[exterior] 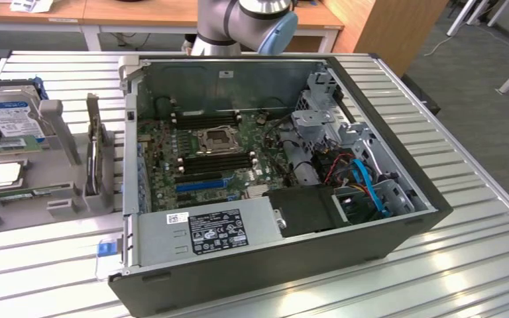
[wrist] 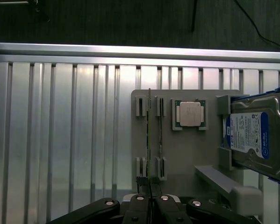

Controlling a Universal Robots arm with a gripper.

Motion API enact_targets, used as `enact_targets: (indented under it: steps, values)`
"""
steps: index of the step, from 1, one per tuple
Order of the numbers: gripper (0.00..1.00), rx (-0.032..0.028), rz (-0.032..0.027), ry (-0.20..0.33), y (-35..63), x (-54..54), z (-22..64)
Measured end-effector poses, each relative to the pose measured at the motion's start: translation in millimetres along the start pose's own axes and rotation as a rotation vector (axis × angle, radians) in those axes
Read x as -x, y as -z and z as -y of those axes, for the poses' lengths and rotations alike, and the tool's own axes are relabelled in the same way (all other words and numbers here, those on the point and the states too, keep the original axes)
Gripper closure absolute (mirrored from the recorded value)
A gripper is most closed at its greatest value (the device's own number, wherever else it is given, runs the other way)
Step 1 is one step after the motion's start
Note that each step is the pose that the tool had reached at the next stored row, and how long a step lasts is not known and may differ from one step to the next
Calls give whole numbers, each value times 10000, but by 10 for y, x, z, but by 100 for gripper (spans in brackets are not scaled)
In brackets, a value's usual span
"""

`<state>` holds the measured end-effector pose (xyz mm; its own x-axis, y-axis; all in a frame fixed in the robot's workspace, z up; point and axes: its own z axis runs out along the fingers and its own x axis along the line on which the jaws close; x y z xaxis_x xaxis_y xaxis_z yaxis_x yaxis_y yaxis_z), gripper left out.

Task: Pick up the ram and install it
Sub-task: 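Pick up the ram and move it above insertion slot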

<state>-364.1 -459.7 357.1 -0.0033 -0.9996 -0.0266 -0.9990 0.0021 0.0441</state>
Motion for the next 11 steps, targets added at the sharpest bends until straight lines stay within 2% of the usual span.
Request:
enact_targets:
  steps: [11]
  values:
    - [89,1,0,-1,50,1,9]
